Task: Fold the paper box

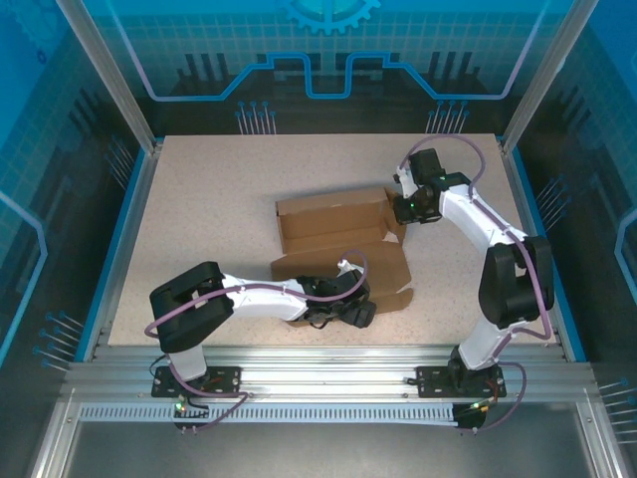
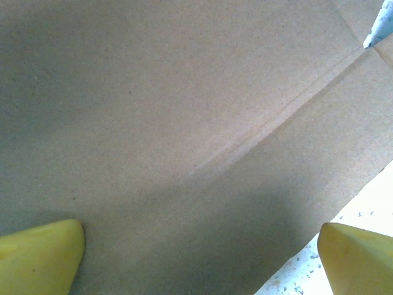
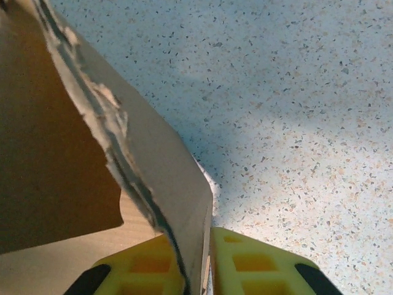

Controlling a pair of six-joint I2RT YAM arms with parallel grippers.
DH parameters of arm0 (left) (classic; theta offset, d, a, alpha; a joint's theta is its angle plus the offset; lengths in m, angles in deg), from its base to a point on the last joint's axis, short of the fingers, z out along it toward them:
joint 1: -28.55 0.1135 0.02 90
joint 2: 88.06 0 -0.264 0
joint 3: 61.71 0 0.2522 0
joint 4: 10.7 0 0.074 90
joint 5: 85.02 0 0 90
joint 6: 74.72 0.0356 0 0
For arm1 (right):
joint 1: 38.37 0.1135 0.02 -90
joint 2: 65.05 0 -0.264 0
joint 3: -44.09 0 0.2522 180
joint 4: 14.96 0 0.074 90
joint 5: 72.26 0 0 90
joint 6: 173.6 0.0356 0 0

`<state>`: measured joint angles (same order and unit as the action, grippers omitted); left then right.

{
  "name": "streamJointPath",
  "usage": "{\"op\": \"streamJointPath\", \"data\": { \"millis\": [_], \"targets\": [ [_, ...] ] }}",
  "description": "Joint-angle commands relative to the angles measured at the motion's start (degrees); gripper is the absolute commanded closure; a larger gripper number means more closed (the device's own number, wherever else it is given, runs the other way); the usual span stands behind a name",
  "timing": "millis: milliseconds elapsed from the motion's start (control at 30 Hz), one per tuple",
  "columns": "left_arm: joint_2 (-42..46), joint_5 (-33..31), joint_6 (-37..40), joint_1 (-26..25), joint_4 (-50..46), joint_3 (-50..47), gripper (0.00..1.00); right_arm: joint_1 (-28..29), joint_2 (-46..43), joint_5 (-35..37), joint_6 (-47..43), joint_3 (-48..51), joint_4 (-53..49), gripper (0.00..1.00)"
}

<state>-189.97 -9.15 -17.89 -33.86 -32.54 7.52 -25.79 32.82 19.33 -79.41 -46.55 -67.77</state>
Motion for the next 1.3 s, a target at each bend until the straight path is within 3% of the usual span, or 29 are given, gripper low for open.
{"op": "streamJointPath", "data": {
  "millis": [0,267,867,1267],
  "targets": [
    [-1.36,3.46,-1.81,-0.25,-0.65,-0.79,0.01,0.77,0.47,0.84,-0.43,-1.26,-1.31,0.85],
    [-1.45,3.34,-1.86,-0.22,-0.68,-0.94,0.01,1.29,-1.08,-0.47,0.57,-0.97,-1.95,0.95],
    [-1.44,3.24,-1.99,-0.25,-0.54,-0.88,0.01,4.77,-4.26,-1.11,6.2,1.61,-3.13,0.95],
    [-1.19,3.24,-2.35,-0.25,-0.5,-0.79,0.01,6.99,-5.25,-0.31,12.84,7.45,1.86,0.96]
  ]
}}
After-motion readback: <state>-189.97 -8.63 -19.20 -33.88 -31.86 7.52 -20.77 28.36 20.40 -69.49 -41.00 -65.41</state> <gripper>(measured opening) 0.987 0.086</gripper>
